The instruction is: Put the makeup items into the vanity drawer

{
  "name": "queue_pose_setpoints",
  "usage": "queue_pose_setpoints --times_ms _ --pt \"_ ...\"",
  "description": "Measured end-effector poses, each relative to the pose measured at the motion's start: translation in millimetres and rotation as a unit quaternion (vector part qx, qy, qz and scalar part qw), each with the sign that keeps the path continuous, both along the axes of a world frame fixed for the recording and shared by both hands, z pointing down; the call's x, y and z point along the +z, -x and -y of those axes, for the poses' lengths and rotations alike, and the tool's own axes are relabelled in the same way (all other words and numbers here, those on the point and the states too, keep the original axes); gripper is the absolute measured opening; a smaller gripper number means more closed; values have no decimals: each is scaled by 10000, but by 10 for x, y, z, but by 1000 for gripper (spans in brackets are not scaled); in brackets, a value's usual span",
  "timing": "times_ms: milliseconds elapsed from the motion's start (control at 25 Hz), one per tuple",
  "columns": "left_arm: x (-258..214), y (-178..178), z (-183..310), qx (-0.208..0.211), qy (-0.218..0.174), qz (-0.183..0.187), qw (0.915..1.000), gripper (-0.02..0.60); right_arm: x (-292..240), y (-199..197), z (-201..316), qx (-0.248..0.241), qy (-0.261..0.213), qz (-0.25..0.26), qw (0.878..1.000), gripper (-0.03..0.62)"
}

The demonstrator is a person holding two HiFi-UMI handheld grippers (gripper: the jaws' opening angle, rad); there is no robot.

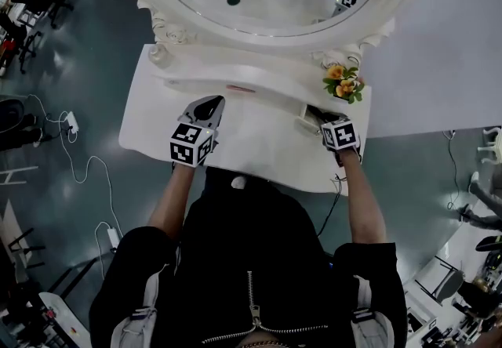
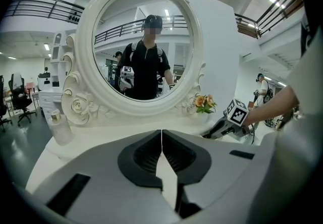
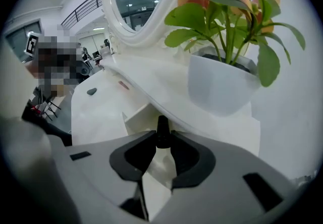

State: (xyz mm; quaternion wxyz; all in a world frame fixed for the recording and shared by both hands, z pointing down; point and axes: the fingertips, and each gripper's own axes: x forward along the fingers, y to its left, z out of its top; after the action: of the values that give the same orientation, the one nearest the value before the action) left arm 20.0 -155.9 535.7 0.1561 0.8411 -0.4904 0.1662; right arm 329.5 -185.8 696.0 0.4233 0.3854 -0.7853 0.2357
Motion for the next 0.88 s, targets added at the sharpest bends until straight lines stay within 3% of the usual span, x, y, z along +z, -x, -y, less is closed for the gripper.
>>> queue_pose_setpoints --times_ms 240,480,720,880 --pt "-5 85 172 207 -20 -32 9998 23 -85 -10 -37 408 -183 254 9987 110" --pt "-65 226 381 390 -87 -116 9991 23 -415 308 -25 430 -822 789 9926 12" --pt "-73 429 549 558 -117 -167 9982 23 -705 912 -8 -26 -1462 1035 9838 6" --pt "-72 600 644 594 -109 -193 9980 23 -798 1312 0 -224 -1636 1139 9797 6"
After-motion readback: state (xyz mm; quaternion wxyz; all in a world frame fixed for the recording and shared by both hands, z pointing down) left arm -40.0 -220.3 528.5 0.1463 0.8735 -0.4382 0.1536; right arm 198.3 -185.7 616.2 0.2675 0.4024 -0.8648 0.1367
